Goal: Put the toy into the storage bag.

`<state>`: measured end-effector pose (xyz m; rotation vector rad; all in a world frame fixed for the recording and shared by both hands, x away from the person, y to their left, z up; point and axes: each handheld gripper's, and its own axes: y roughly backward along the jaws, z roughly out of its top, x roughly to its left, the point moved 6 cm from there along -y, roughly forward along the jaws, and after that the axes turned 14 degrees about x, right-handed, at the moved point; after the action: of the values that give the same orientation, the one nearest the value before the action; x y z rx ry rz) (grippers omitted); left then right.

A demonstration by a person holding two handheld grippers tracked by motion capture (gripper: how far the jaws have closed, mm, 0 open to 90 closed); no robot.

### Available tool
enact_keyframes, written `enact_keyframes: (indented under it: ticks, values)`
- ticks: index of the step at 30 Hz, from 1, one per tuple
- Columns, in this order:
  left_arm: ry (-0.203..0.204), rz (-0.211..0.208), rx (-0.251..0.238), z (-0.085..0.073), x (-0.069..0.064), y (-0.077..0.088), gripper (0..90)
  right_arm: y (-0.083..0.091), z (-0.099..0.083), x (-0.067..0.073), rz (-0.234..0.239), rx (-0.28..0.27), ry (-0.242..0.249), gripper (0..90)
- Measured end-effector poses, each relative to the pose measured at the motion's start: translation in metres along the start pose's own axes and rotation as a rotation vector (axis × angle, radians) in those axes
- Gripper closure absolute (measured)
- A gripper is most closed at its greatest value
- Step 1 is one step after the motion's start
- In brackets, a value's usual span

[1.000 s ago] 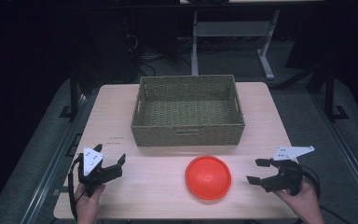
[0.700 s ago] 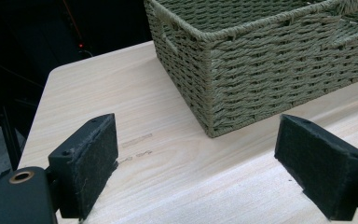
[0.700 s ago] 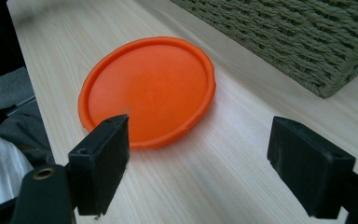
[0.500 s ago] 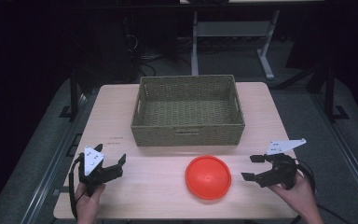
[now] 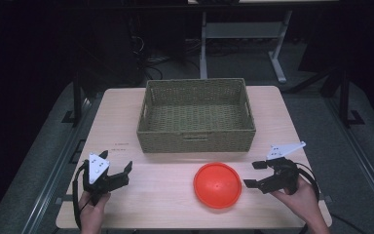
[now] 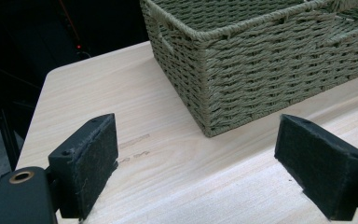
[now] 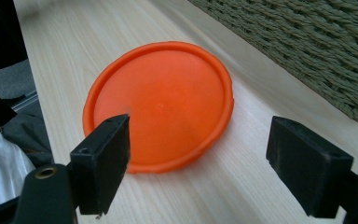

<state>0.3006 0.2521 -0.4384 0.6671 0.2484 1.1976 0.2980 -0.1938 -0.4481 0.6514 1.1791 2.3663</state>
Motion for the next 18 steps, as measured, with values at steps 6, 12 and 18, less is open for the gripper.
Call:
enact_keyframes:
  ticks: [6, 12, 18]
  values:
    - [0.001, 0.006, 0.002, 0.0, 0.001, 0.0, 12.8, -0.012, 0.011, 0.003, -0.008, 0.043, 0.017, 21.6]
    - [-0.003, 0.007, 0.002, 0.0, 0.001, 0.0, 12.8, -0.024, 0.018, 0.004, -0.016, 0.081, 0.016, 21.9]
    - [-0.009, 0.005, 0.0, 0.0, 0.0, -0.001, 12.8, -0.037, 0.02, 0.0, -0.018, 0.121, 0.005, 23.5]
